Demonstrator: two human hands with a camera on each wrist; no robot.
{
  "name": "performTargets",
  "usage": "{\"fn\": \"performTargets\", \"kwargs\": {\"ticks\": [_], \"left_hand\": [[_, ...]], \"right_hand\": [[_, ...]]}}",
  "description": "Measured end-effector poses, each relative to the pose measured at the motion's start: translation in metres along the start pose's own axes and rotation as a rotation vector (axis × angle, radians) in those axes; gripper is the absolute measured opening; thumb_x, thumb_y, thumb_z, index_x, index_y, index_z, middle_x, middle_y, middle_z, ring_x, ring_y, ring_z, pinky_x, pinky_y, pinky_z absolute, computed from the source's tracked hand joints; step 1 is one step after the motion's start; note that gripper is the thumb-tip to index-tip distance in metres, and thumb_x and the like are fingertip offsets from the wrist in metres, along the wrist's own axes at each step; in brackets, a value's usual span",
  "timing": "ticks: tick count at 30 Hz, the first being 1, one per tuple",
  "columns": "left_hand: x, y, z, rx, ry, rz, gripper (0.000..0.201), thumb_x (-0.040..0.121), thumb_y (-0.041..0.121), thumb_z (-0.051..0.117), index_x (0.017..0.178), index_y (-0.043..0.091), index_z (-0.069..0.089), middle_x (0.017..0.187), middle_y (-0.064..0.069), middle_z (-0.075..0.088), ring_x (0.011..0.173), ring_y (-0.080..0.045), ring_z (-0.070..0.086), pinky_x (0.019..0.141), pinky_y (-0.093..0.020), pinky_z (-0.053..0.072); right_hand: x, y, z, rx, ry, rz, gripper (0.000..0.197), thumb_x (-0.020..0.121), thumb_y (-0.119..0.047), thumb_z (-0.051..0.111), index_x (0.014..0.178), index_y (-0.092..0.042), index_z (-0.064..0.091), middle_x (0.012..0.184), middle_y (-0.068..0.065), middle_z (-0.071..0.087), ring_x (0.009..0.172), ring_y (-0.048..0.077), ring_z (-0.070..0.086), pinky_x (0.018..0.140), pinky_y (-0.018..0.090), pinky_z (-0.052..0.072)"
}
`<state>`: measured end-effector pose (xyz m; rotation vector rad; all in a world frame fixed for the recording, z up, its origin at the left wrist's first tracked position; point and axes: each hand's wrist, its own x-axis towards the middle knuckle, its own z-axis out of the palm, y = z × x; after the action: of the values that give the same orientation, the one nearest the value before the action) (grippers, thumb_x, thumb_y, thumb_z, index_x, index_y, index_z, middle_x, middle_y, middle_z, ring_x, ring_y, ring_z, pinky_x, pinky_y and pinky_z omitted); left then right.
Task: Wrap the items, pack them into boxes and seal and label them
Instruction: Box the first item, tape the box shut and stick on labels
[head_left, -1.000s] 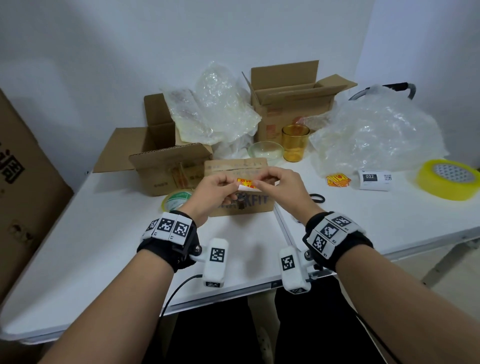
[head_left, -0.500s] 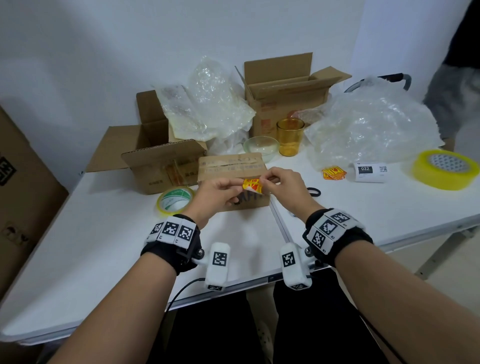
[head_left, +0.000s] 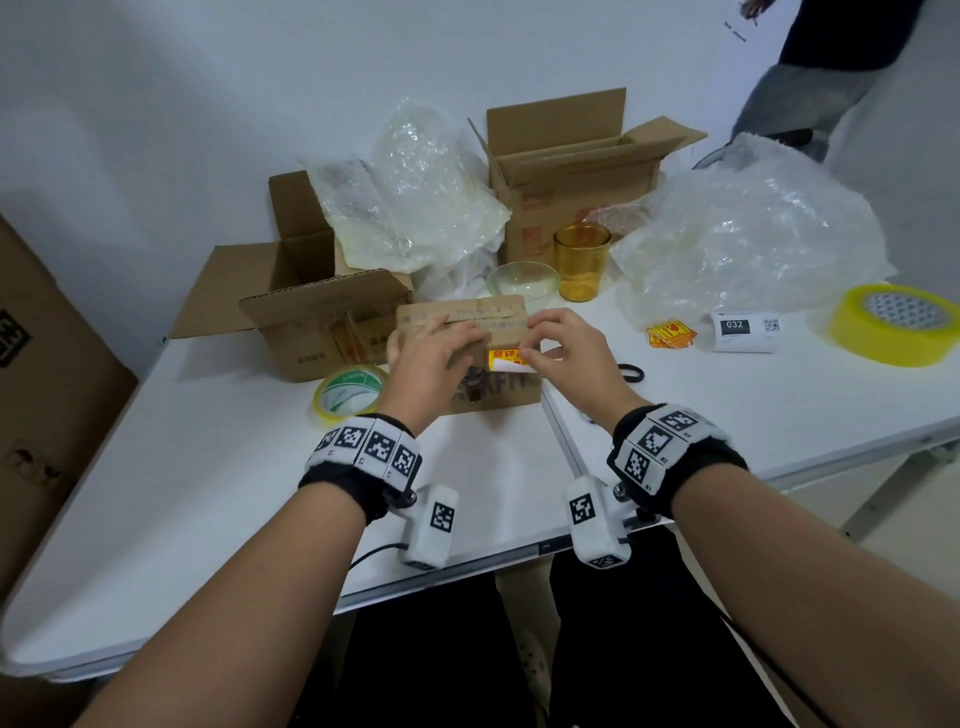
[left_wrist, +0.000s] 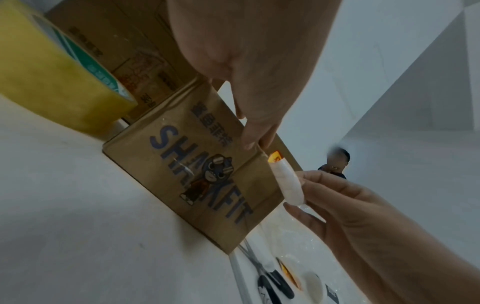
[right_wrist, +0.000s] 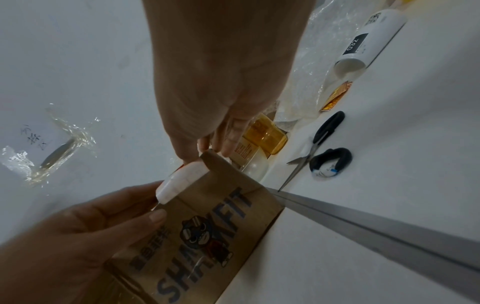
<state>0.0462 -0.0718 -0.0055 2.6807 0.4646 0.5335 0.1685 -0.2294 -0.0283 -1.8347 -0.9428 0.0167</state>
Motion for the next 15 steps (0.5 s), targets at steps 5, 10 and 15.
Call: {"fn": "performTargets", "kwargs": {"ticks": [5, 10, 15], "left_hand": [[0.016, 0.001, -0.007, 0.058, -0.068, -0.031, 0.043, 0.1, 0.02, 0.05, 0.136, 0.043, 0.052, 0.148, 0.02, 0.043, 0.142, -0.012, 0.028, 0.105, -0.057, 0.022], [0.032, 0.0, -0.011, 0.046, -0.081, -0.039, 0.041, 0.099, 0.022, 0.049, 0.133, 0.044, 0.055, 0.135, 0.011, 0.057, 0.13, -0.02, 0.044, 0.099, -0.053, 0.034], [0.048, -0.003, -0.017, 0.123, -0.105, 0.006, 0.04, 0.1, 0.024, 0.048, 0.133, 0.044, 0.055, 0.135, 0.006, 0.06, 0.126, -0.024, 0.051, 0.105, -0.052, 0.036]], "right_hand": [[0.012, 0.0, -0.005, 0.007, -0.03, -0.002, 0.007, 0.087, -0.011, 0.068, 0.08, -0.009, 0.069, 0.118, -0.006, 0.057, 0.106, 0.013, 0.058, 0.092, 0.03, 0.053], [0.03, 0.004, -0.005, -0.058, -0.052, 0.009, 0.008, 0.087, -0.008, 0.066, 0.08, -0.007, 0.071, 0.123, -0.002, 0.057, 0.106, 0.009, 0.055, 0.088, 0.014, 0.047], [0.048, 0.005, -0.003, -0.098, -0.021, 0.008, 0.008, 0.086, -0.012, 0.068, 0.08, -0.008, 0.072, 0.119, -0.001, 0.06, 0.106, 0.012, 0.056, 0.095, 0.026, 0.044]]}}
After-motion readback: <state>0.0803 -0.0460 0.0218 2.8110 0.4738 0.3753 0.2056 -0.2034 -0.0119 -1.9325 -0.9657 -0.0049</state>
